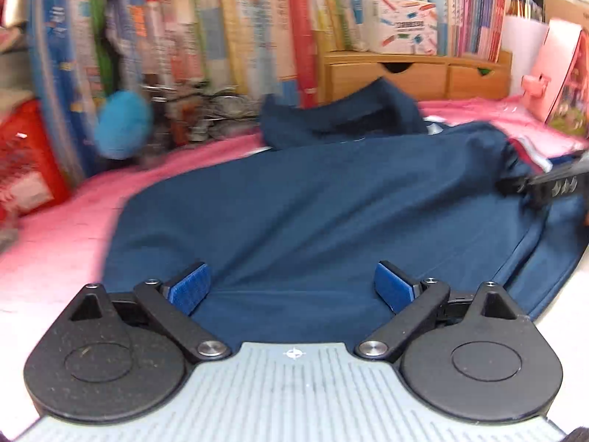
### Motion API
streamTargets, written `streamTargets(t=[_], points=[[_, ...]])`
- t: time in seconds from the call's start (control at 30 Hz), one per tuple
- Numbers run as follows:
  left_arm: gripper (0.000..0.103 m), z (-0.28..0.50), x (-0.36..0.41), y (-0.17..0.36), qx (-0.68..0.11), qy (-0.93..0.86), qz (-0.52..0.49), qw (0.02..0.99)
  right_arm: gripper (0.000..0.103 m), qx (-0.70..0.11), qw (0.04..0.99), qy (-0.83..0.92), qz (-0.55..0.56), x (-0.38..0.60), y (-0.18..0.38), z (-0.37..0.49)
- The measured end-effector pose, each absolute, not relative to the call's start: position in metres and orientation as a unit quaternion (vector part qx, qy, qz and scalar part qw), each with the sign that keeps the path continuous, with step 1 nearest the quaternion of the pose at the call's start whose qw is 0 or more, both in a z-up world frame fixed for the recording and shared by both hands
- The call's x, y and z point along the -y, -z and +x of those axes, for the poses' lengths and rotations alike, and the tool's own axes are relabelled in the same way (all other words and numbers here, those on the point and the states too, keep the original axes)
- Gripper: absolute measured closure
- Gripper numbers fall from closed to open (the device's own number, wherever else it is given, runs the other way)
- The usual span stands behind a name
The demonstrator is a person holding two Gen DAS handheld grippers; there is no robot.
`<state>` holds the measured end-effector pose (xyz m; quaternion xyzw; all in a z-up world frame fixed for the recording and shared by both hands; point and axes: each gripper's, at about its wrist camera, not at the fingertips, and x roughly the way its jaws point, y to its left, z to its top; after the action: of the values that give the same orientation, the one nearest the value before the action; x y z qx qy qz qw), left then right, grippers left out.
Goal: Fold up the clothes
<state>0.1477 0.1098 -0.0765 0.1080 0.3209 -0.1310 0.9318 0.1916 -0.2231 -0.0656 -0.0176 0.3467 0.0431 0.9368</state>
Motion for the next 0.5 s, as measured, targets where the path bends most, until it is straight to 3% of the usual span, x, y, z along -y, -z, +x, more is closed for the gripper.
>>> streamTargets(t=[0.1, 0.13, 0.17, 0.33, 0.5], points=[[0.019, 0.133, -0.121, 0.072, -0.309, 0.143, 0.133, 0.931, 0.000, -0.347, 0.937, -0.045, -0.018, 0.223, 0.066, 0.192], [0.014, 0.131, -0.123, 0.072, -0.309, 0.124, 0.138, 0.933, 0.000, -0.347, 0.937, -0.046, -0.018, 0.224, 0.066, 0.192], [0.000, 0.130, -0.127, 0.073, -0.312, 0.094, 0.142, 0.935, 0.000, -0.347, 0.937, -0.046, -0.018, 0.224, 0.066, 0.192], [0.000, 0.131, -0.177, 0.071, -0.347, 0.071, -0.018, 0.935, 0.000, -0.347, 0.937, -0.046, -0.018, 0.225, 0.066, 0.192], [0.000, 0.126, -0.167, 0.065, -0.350, 0.051, -0.008, 0.935, 0.000, -0.347, 0.936, -0.048, -0.019, 0.224, 0.066, 0.192]])
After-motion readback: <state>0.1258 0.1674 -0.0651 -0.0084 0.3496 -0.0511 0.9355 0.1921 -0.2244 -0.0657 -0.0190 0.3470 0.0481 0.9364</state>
